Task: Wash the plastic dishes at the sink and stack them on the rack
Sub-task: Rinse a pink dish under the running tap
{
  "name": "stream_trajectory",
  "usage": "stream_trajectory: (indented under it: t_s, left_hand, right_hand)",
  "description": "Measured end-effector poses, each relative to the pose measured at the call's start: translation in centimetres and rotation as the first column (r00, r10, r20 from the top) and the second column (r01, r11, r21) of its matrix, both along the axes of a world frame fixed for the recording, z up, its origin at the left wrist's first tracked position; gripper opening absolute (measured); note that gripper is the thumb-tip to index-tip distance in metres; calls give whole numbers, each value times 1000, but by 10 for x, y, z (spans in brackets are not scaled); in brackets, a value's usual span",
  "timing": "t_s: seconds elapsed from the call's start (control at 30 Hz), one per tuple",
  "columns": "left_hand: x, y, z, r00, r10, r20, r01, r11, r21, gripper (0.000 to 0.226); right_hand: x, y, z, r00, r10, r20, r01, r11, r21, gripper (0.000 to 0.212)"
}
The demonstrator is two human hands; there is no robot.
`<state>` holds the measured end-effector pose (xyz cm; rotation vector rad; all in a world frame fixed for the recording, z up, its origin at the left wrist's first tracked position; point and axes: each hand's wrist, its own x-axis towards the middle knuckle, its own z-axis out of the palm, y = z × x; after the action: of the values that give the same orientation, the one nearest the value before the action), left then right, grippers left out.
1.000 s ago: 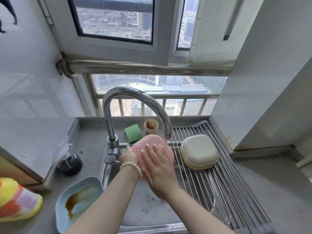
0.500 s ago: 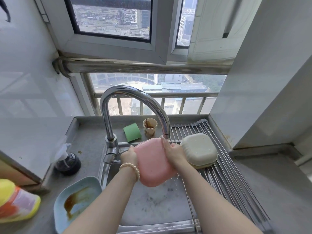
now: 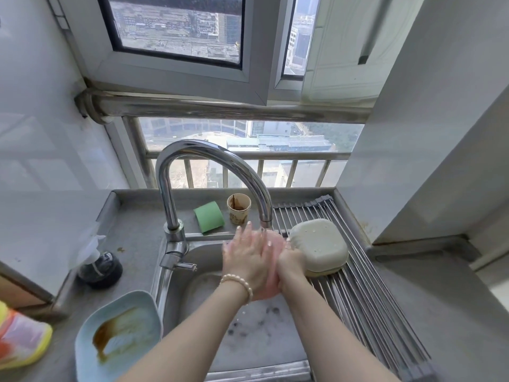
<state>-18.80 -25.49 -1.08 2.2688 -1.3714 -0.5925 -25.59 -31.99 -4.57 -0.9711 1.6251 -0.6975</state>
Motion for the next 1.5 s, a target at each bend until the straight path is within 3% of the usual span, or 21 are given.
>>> stream_trajectory:
  t_s: [0.03,0.1,0.2,0.27,0.37,0.43,0.5,0.57,0.67,0.73,0.77,0.83,0.9,1.0,1.07,1.13,1.2,1.27,1.4,1.5]
  left_hand:
    - [7,-5,4,994,101,-47,-98,993,61,57]
    - [8,-11,4,994,108,33,-111,984,141,58]
    - [-17,-1,5,962,-110,250,86,990,108,74]
    - [-15,-1,6,957,-195,214,178,979,98,65]
    - [7,-9,1,987,-104,126,88,987,131,56]
    - [5,-7,0,984,-66,167,40,988,150,61]
    - [-12,2,-1,954,-173,246,148,982,118,72]
    - [-14,7,-4,950,-253,182,240,967,89,63]
    - [15,-1,-16,998,-58,-15,59,989,134,61]
    - [23,-2,-14,996,85,-34,-77,979,188,65]
    - [16,0,-12,997,64,34,-69,981,182,65]
    - [-4,7,-4,968,-121,222,100,990,104,60]
    - [-11,10,-1,939,-242,246,238,970,45,55]
    - [11,-4,-1,993,-104,64,96,988,120,63]
    - [19,-10,6,997,46,55,-57,975,216,69]
    - [5,-6,13,977,-3,212,-39,980,195,66]
    - [-10,2,15,948,-120,294,93,990,103,58]
    - [-8,4,16,962,-160,222,136,984,118,53]
    - [13,-14,27,999,41,27,-47,953,298,64]
    - [10,-20,32,995,84,58,-98,949,301,68]
  right_hand:
    - [2,7,1,999,-32,22,32,999,-12,34]
    - [0,13,0,999,-32,1,32,999,-40,32]
    - [0,13,-4,995,-65,74,63,998,30,37]
    - [-2,10,-8,985,-126,115,121,991,53,42]
    - [0,16,-5,979,-139,151,132,990,52,36]
    - [-1,19,-2,980,-142,142,135,989,56,36]
    - [-5,21,1,970,-176,168,165,983,77,37]
    - [-6,24,2,968,-172,182,158,984,87,37]
    - [-3,31,6,979,-153,138,146,988,57,42]
    - [0,33,5,983,-144,118,141,989,37,42]
    - [0,31,5,978,-161,136,159,987,28,42]
    - [-2,27,5,959,-200,200,189,979,77,41]
    - [-3,25,3,942,-227,248,204,972,117,41]
    - [-2,29,11,960,-158,231,148,987,56,31]
    - [1,32,11,968,-134,210,137,991,3,31]
    - [0,29,8,968,-151,202,149,989,22,39]
    - [-2,25,4,957,-188,220,176,982,71,37]
    - [-3,27,4,965,-167,202,159,986,55,33]
    - [-2,35,14,980,-86,181,97,994,-51,32]
    - [-1,36,22,996,-28,86,39,990,-133,41]
